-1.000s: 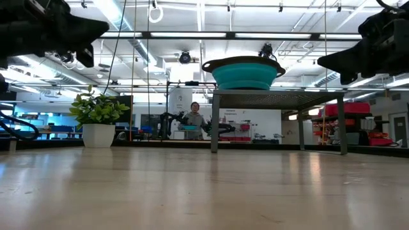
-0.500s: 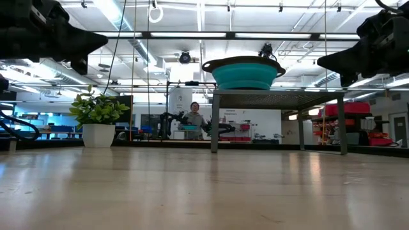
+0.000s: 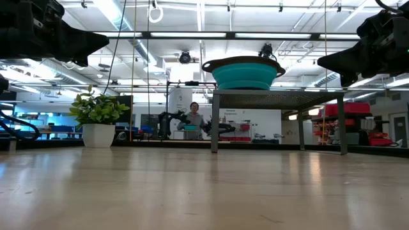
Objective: Pick & Place Fruit
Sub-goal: Return to Home Position
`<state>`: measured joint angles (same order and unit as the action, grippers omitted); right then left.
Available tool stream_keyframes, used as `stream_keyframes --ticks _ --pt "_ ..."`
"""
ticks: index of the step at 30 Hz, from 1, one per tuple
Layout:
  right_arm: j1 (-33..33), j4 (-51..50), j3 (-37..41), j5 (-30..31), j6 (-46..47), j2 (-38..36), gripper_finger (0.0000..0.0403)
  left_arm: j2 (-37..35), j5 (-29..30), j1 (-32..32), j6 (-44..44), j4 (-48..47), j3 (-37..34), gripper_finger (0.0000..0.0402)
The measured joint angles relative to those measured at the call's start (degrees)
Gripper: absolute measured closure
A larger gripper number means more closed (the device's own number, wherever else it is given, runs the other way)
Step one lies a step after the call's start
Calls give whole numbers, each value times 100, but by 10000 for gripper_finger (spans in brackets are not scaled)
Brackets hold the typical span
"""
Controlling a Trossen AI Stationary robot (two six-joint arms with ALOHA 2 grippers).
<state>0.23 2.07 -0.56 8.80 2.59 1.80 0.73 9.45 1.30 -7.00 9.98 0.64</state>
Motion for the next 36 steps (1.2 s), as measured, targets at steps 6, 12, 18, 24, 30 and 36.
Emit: stream_keyframes --ticks 6,12,18,24,30,36 --pt "0 2 0 2 0 0 382 0 1 0 -305 0 0 349" --pt "0 2 0 2 0 0 382 0 -1 0 -378 0 0 349" --pt "0 1 0 2 0 -1 382 0 0 0 -348 0 2 348" --pt "0 2 0 4 0 0 382 0 -2 2 -333 0 2 350" --pt "0 2 0 4 0 -1 382 0 -2 2 -333 -1 4 351" --pt "0 2 0 4 0 -2 382 0 0 2 -333 0 4 351"
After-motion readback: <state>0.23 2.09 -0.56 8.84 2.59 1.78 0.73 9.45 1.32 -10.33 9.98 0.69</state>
